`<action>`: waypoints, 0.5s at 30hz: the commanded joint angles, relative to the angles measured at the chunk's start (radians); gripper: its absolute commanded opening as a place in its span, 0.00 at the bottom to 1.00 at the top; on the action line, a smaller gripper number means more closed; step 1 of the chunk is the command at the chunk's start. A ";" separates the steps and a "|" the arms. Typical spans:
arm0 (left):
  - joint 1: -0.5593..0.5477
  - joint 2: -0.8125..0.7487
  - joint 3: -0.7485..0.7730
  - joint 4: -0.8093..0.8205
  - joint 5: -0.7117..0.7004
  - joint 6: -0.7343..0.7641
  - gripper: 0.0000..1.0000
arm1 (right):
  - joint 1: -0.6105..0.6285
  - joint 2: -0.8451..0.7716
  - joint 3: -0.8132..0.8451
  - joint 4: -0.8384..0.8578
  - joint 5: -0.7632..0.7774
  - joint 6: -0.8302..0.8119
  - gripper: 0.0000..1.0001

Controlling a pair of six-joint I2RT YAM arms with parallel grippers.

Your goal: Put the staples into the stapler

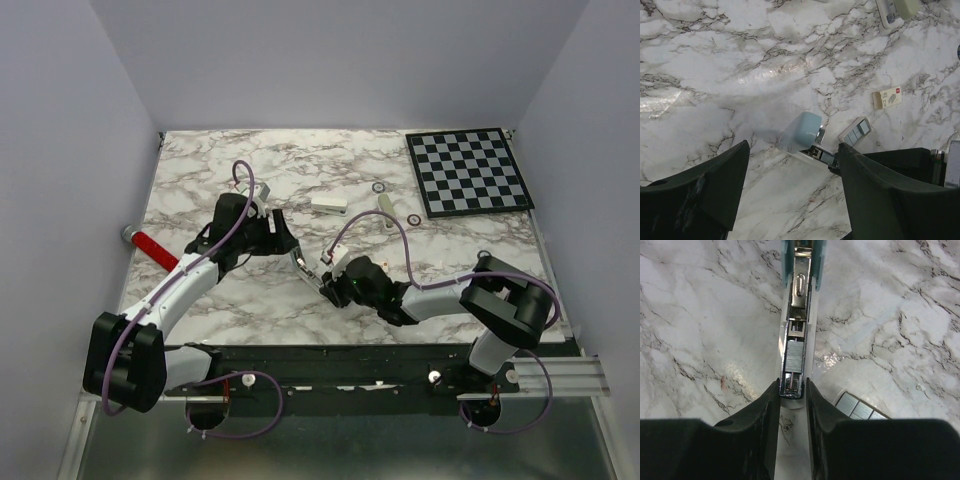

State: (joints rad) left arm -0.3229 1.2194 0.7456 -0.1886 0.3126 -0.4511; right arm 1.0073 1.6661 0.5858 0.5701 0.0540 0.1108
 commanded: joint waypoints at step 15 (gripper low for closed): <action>-0.005 0.006 -0.083 0.230 -0.012 -0.121 0.65 | 0.008 0.032 0.017 0.024 0.018 -0.023 0.22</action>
State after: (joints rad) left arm -0.3233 1.2186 0.6827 -0.0448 0.3176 -0.5343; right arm 1.0088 1.6707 0.5869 0.5831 0.0586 0.1028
